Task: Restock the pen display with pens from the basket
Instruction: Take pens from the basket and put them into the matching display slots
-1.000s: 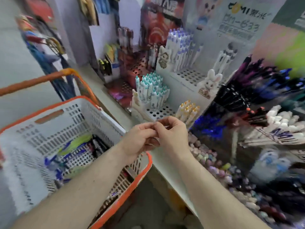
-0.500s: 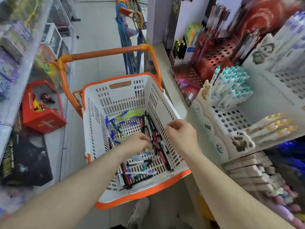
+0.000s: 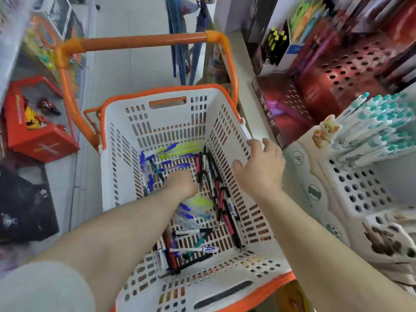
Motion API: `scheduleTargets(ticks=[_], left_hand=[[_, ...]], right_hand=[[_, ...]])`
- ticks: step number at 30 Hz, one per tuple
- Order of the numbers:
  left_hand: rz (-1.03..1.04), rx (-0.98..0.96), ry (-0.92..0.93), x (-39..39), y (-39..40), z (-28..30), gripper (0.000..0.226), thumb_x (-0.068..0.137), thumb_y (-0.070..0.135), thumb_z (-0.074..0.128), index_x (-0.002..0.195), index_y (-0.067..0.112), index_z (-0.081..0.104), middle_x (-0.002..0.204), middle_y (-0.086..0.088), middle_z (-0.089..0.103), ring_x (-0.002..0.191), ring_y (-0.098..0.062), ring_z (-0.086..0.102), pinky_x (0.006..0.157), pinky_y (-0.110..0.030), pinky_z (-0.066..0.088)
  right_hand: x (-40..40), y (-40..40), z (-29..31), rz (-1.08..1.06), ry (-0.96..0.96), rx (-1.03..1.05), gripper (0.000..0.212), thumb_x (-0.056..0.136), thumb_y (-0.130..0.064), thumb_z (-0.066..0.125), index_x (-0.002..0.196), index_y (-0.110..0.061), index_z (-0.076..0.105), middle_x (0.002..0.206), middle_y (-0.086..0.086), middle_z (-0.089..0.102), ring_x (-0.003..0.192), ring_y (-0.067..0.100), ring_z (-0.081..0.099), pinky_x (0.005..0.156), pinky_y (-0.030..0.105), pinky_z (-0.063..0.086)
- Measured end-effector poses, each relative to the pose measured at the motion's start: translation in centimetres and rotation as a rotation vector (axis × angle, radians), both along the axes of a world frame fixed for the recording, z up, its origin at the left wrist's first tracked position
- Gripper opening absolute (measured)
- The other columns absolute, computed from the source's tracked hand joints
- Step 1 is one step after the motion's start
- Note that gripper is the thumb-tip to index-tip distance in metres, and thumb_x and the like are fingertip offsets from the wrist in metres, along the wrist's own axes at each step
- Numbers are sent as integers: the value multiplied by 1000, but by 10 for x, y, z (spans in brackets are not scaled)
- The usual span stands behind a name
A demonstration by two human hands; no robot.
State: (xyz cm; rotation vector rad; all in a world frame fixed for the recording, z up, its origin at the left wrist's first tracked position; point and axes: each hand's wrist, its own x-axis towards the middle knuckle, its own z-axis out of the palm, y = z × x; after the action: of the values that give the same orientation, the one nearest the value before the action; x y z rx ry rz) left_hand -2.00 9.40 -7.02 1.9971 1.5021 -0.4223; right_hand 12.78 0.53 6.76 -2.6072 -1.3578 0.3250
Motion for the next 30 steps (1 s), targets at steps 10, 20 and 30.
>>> scheduleTargets(ticks=[10,20,30], left_hand=[[425,19,-84,72,25,-51,92,78,76,54,136,4,46,134,-19,53,116,-38,56,93,-45,51],[291,-54,152,120,11,-60,62,99,43,40,145,3,27,149,-22,33,136,-35,33,105,-44,37],[336,17,-158,94,-19,-57,15,98,18,50,106,8,58,104,-10,65,93,-29,64,75,-36,54]], right_hand=[[8,7,-16,-36,129,12,72,97,-59,36,151,-12,26,153,15,34,144,33,26,117,55,20],[13,0,-16,-62,192,58,69,98,-58,35,150,-14,28,148,11,40,139,28,31,116,54,23],[11,0,-17,-59,183,71,68,99,-58,36,149,-14,30,146,12,44,140,28,32,118,55,17]])
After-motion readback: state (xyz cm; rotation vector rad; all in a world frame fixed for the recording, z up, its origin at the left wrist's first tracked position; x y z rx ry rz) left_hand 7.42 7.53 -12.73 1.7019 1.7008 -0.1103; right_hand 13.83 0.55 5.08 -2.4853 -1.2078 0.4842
